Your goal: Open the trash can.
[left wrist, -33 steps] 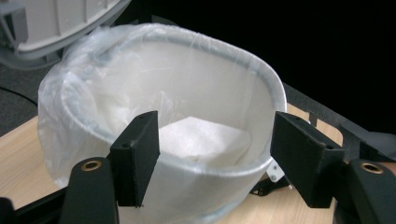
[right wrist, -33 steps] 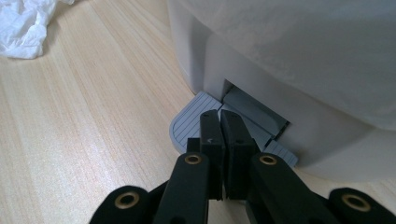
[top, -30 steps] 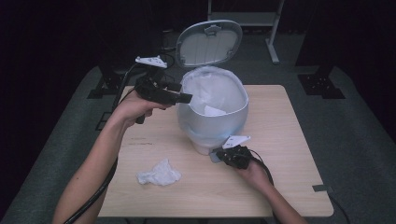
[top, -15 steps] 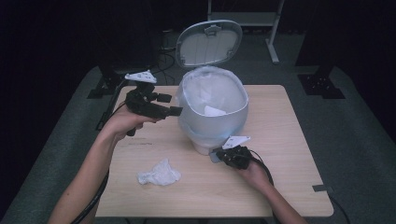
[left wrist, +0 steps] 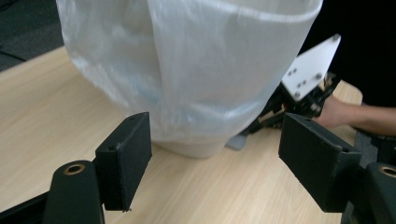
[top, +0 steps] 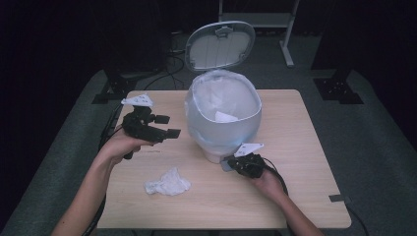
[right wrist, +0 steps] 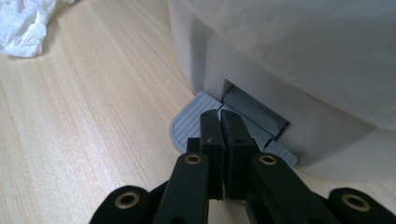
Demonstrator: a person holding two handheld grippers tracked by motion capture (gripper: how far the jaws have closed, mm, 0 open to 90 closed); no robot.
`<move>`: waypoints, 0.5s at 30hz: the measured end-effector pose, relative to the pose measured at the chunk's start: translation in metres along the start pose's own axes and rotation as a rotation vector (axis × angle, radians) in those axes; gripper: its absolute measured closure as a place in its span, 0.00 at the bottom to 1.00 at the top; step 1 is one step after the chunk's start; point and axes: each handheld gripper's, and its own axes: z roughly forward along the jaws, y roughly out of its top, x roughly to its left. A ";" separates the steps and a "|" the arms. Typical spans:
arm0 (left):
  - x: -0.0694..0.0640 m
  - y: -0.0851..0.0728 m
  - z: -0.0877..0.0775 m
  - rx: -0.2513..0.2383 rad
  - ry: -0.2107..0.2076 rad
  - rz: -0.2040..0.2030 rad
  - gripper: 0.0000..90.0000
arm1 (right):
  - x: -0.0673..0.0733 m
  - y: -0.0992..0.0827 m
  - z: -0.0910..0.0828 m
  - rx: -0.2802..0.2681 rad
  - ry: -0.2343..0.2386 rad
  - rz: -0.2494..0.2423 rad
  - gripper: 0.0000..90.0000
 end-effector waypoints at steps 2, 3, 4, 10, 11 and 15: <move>0.000 -0.006 0.001 0.004 0.001 0.001 0.28 | 0.000 0.000 0.000 -0.002 -0.003 -0.007 0.98; 0.000 -0.008 0.001 0.005 0.002 0.002 0.28 | 0.000 0.000 0.000 -0.002 -0.003 -0.004 0.98; 0.000 -0.011 0.001 0.008 0.002 0.003 0.27 | 0.000 0.000 0.000 -0.002 -0.004 -0.005 0.98; 0.001 -0.024 0.001 0.015 0.008 0.005 0.25 | 0.001 0.000 0.000 0.003 -0.005 -0.005 0.98; 0.002 -0.026 0.001 0.018 0.008 0.003 0.25 | 0.000 0.000 0.000 0.001 -0.004 -0.006 0.98; 0.003 -0.036 0.001 0.019 0.013 -0.002 0.24 | 0.001 0.000 0.000 0.002 -0.005 -0.006 0.98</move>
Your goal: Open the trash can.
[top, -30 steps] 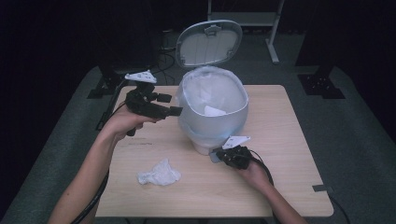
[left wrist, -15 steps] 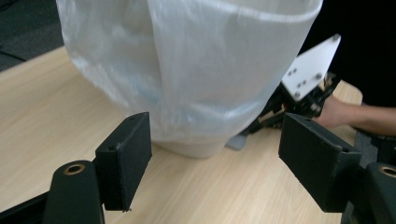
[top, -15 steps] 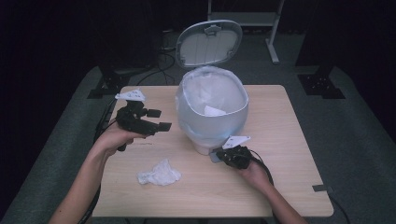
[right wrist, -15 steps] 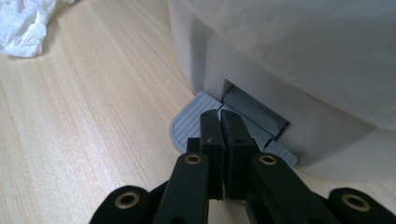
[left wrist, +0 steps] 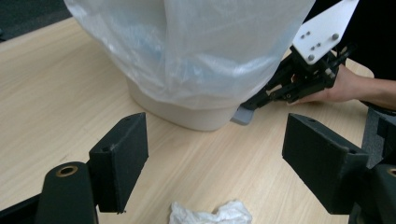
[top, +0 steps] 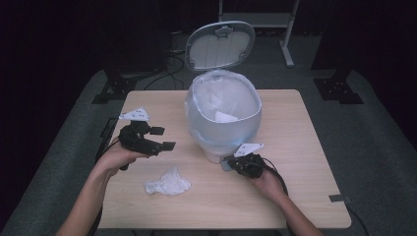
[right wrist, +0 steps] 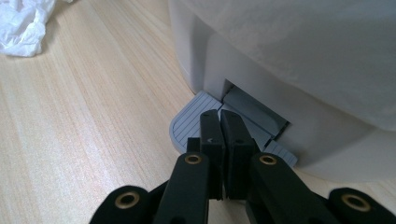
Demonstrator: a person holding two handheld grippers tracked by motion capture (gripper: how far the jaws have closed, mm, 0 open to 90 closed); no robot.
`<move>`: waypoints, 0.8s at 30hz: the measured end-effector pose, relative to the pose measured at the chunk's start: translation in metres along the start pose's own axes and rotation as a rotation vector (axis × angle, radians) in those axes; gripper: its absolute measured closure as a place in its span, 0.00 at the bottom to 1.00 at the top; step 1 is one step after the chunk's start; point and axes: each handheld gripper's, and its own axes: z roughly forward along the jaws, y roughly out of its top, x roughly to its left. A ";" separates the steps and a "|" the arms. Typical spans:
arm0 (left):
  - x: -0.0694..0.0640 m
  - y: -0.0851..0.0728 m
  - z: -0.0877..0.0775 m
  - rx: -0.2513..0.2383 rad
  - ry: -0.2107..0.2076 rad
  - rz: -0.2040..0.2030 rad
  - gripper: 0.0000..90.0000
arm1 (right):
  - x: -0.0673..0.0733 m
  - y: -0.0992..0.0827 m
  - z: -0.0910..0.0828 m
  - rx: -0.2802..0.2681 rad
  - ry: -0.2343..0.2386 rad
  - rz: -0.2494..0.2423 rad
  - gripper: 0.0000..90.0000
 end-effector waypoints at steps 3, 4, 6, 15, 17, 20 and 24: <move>0.001 -0.008 0.000 0.006 0.005 -0.003 0.23 | 0.000 0.000 0.000 -0.001 0.000 0.001 0.98; 0.002 -0.010 0.000 0.010 0.007 -0.003 0.23 | 0.000 0.000 0.000 -0.001 0.000 0.001 0.98; 0.002 -0.014 0.001 0.015 0.013 -0.005 0.22 | 0.000 0.000 0.000 -0.001 0.000 0.002 0.98; 0.003 -0.028 0.001 0.022 0.028 -0.007 0.21 | 0.000 0.000 0.000 -0.001 -0.001 0.003 0.98; 0.004 -0.031 0.001 0.024 0.030 -0.006 0.21 | 0.000 0.000 0.000 -0.002 0.000 0.003 0.98; 0.004 -0.036 0.001 0.028 0.030 -0.008 0.21 | 0.000 0.000 0.000 -0.002 0.000 0.003 0.98; 0.004 -0.043 0.002 0.043 0.035 -0.011 0.21 | 0.000 0.000 0.000 -0.001 -0.002 -0.001 0.98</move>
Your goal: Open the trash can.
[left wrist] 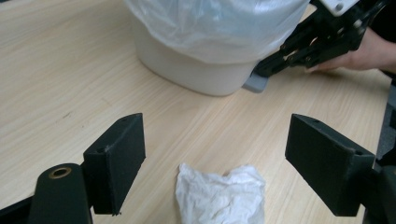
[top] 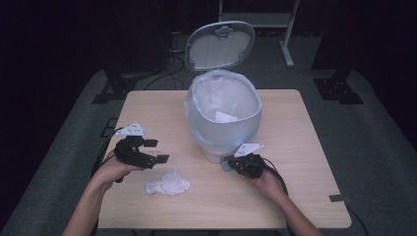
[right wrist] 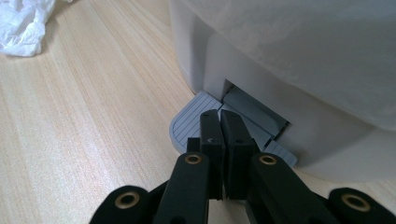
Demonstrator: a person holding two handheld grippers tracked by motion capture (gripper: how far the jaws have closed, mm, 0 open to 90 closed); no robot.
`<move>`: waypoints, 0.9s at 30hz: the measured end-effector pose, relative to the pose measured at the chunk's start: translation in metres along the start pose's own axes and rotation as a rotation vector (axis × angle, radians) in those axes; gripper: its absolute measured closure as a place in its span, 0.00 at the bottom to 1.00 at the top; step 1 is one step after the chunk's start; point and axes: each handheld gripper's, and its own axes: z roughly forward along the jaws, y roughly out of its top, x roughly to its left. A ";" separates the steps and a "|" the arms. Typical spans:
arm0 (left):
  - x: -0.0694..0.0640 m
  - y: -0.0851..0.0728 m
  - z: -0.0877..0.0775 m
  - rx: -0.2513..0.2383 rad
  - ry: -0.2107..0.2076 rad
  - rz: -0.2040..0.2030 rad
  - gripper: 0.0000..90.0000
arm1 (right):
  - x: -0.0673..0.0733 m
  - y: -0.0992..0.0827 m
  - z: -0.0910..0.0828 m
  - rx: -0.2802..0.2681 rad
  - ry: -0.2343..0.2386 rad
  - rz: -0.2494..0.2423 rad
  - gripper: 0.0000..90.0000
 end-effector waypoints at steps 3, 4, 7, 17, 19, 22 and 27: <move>0.001 -0.005 0.001 0.002 0.001 -0.006 0.21 | 0.000 0.000 0.000 0.000 0.001 0.000 0.98; 0.001 -0.006 0.001 0.004 0.004 -0.006 0.21 | 0.000 0.000 0.000 0.000 0.000 -0.002 0.98; 0.001 -0.012 0.002 0.009 0.009 -0.005 0.21 | 0.000 0.000 0.000 -0.001 0.002 0.001 0.98; 0.001 -0.028 0.006 0.024 0.018 0.002 0.21 | 0.000 0.000 0.000 -0.001 0.001 0.000 0.98; 0.001 -0.031 0.008 0.026 0.014 0.005 0.21 | 0.000 0.000 0.000 0.000 0.000 -0.001 0.98; 0.000 -0.034 0.009 0.031 0.015 0.006 0.21 | 0.000 0.000 0.000 0.000 0.001 0.000 0.98; -0.001 -0.038 0.011 0.037 0.015 0.012 0.21 | 0.000 0.000 0.000 -0.001 0.001 0.003 0.98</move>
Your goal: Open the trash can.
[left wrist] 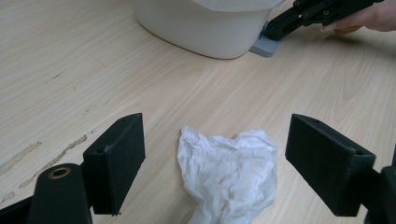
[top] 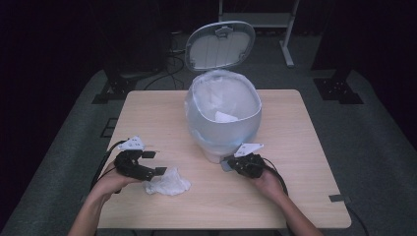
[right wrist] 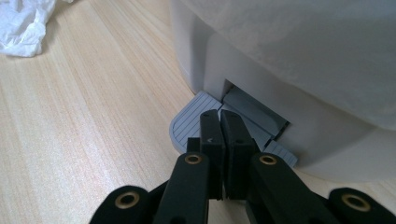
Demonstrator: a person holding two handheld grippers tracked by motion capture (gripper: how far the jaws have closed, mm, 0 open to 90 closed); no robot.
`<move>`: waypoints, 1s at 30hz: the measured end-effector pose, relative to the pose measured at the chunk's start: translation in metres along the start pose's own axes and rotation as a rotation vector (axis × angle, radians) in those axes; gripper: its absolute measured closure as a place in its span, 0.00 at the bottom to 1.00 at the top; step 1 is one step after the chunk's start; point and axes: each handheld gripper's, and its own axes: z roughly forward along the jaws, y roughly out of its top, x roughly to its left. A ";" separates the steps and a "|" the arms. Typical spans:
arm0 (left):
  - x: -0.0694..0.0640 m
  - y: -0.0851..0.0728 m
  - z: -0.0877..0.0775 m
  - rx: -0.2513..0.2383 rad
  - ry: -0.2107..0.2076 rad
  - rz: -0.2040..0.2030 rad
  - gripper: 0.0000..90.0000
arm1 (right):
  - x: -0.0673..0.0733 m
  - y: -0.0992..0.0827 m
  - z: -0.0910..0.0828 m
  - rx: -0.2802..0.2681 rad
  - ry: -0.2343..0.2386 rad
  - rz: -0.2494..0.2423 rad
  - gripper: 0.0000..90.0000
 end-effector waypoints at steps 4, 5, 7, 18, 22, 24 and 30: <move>-0.002 -0.003 0.002 0.007 0.003 0.007 0.21 | 0.000 0.000 0.000 0.001 -0.001 -0.003 0.98; -0.002 -0.004 0.003 0.010 0.006 0.009 0.21 | 0.000 0.000 0.000 0.001 -0.001 -0.002 0.98; -0.002 -0.006 0.005 0.014 0.006 0.010 0.21 | 0.000 0.000 0.000 -0.001 0.001 -0.001 0.98; -0.001 -0.019 0.010 0.028 0.007 0.007 0.21 | -0.001 -0.001 0.000 -0.002 0.001 0.000 0.98; -0.002 -0.024 0.013 0.035 0.006 0.005 0.21 | 0.000 -0.001 0.000 -0.003 0.001 0.002 0.98; -0.002 -0.026 0.014 0.040 0.007 0.007 0.21 | 0.000 -0.001 0.000 -0.002 0.000 -0.002 0.98; -0.004 -0.030 0.018 0.052 0.004 0.010 0.21 | 0.000 -0.001 0.000 -0.004 0.000 -0.002 0.98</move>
